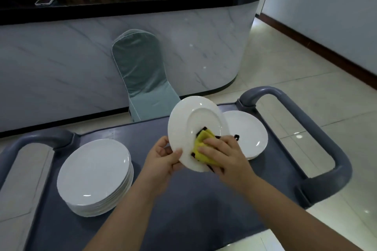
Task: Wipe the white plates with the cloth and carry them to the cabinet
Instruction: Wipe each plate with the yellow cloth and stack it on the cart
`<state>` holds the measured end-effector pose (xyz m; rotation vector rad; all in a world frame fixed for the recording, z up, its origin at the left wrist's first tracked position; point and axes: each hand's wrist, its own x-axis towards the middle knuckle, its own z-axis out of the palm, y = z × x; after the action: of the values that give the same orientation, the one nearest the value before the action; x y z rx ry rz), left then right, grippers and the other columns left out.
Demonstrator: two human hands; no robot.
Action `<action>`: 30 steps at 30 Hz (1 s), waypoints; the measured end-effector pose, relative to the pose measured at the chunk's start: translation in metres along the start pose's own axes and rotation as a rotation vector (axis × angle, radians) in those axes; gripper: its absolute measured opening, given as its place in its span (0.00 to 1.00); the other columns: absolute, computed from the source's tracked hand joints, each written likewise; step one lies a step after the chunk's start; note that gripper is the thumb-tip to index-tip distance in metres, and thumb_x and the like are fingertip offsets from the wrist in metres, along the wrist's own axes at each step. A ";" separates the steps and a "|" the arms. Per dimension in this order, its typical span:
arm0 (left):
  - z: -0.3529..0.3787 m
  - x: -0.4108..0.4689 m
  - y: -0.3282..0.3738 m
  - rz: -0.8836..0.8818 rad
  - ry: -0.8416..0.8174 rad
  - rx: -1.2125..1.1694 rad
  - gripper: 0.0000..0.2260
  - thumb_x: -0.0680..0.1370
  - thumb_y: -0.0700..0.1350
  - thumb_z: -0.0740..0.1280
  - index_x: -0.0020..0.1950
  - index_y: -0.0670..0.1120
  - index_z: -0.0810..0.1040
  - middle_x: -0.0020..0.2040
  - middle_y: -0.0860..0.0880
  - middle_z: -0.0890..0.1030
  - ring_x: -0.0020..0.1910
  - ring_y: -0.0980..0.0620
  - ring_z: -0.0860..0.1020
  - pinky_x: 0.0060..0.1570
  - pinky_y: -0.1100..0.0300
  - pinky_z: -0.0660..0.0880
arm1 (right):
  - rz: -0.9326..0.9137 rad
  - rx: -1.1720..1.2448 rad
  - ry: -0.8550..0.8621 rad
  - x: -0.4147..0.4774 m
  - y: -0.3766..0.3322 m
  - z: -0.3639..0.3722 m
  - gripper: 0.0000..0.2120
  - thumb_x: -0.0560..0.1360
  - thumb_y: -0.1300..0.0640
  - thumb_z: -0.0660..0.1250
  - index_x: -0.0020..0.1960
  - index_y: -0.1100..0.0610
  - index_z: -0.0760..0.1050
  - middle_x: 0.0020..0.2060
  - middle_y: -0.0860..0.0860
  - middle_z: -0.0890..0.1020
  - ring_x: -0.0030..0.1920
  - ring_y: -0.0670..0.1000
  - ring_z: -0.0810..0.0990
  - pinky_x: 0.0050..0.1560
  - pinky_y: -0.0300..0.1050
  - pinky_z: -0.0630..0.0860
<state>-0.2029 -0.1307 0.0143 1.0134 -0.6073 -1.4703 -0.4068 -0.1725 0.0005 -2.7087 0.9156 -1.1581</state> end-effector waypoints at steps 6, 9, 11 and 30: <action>0.009 0.003 -0.003 -0.038 -0.091 0.055 0.16 0.70 0.35 0.69 0.57 0.40 0.75 0.51 0.39 0.82 0.48 0.43 0.82 0.40 0.53 0.82 | 0.413 -0.092 0.163 0.032 0.019 0.000 0.14 0.73 0.62 0.72 0.58 0.58 0.81 0.59 0.54 0.80 0.49 0.61 0.75 0.55 0.49 0.69; 0.005 0.017 0.003 -0.001 -0.064 0.061 0.14 0.72 0.34 0.67 0.57 0.40 0.75 0.50 0.39 0.83 0.47 0.43 0.82 0.42 0.51 0.82 | 0.196 -0.056 0.054 0.013 -0.003 0.013 0.13 0.74 0.58 0.68 0.59 0.56 0.80 0.58 0.53 0.80 0.47 0.58 0.73 0.53 0.48 0.72; -0.001 0.022 0.003 -0.013 -0.070 0.052 0.14 0.70 0.36 0.68 0.56 0.42 0.76 0.48 0.42 0.84 0.46 0.44 0.83 0.40 0.52 0.82 | 0.193 -0.087 0.023 -0.011 0.005 0.004 0.13 0.73 0.60 0.68 0.57 0.57 0.81 0.57 0.53 0.81 0.45 0.58 0.73 0.50 0.51 0.75; 0.104 0.119 0.023 0.405 -0.069 0.888 0.11 0.78 0.37 0.66 0.53 0.50 0.83 0.42 0.53 0.84 0.42 0.53 0.82 0.45 0.56 0.78 | 0.832 -0.095 0.293 -0.087 0.049 -0.066 0.16 0.75 0.63 0.69 0.61 0.53 0.78 0.57 0.49 0.78 0.55 0.48 0.70 0.59 0.28 0.61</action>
<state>-0.2718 -0.2688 0.0547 1.3938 -1.4930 -0.8566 -0.5231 -0.1541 -0.0213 -1.8429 1.9060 -1.2995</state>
